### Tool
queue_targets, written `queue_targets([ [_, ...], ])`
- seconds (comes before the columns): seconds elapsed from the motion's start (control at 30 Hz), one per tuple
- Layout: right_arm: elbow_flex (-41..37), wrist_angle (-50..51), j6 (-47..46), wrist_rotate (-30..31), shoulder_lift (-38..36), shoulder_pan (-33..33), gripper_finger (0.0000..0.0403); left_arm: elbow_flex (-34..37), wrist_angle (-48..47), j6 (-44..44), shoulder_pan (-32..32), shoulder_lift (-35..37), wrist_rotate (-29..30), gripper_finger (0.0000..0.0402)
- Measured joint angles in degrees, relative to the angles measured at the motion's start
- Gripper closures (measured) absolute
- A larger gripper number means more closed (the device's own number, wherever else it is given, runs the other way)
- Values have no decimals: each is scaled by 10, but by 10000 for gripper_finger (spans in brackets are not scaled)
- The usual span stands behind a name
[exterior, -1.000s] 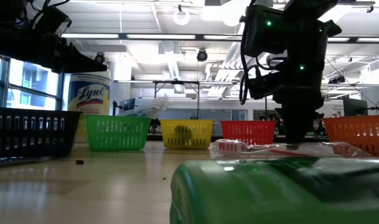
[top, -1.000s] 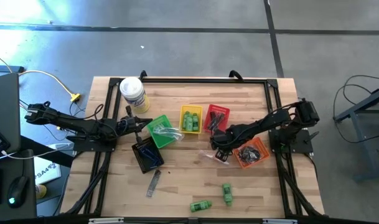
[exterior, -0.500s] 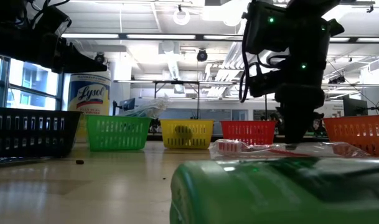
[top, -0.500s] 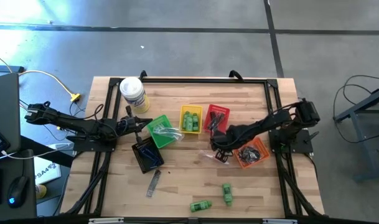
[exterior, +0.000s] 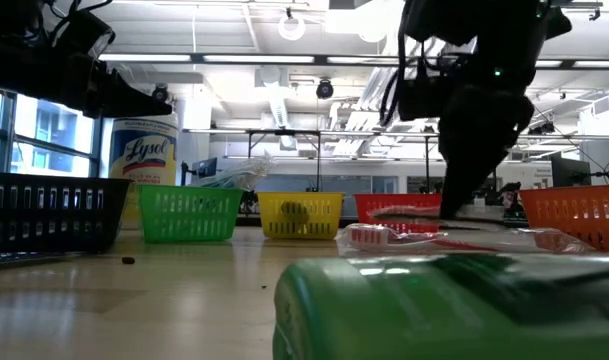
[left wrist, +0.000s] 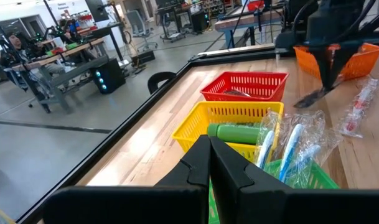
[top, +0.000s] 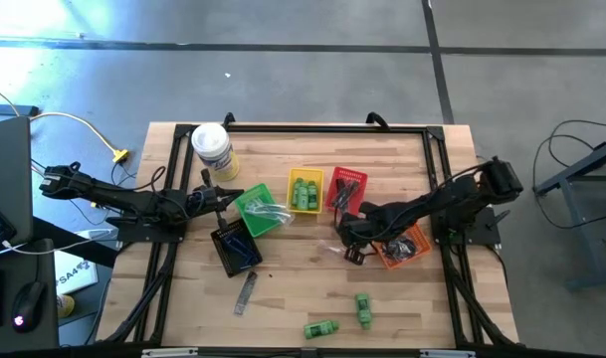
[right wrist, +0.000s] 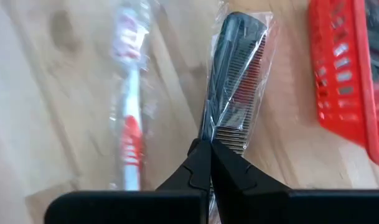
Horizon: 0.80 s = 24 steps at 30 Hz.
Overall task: Pick & Place Travel size toiletries
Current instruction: Put the black comb into the red bin
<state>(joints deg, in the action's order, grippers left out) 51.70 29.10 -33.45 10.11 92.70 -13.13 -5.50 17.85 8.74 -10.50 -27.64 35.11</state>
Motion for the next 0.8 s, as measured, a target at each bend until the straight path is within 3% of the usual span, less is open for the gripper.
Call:
queue_targets([
  [0.53, 2, -87, 63, -12, -19, -36, 401, 0, 0, 0, 0, 0, 0, 402],
  [0.67, 2, -148, 105, -11, -19, -48, 401, 0, 0, 0, 0, 0, 0, 402],
  [0.8, 2, -187, 143, -45, -30, -57, 401, 0, 0, 0, 0, 0, 0, 402],
])
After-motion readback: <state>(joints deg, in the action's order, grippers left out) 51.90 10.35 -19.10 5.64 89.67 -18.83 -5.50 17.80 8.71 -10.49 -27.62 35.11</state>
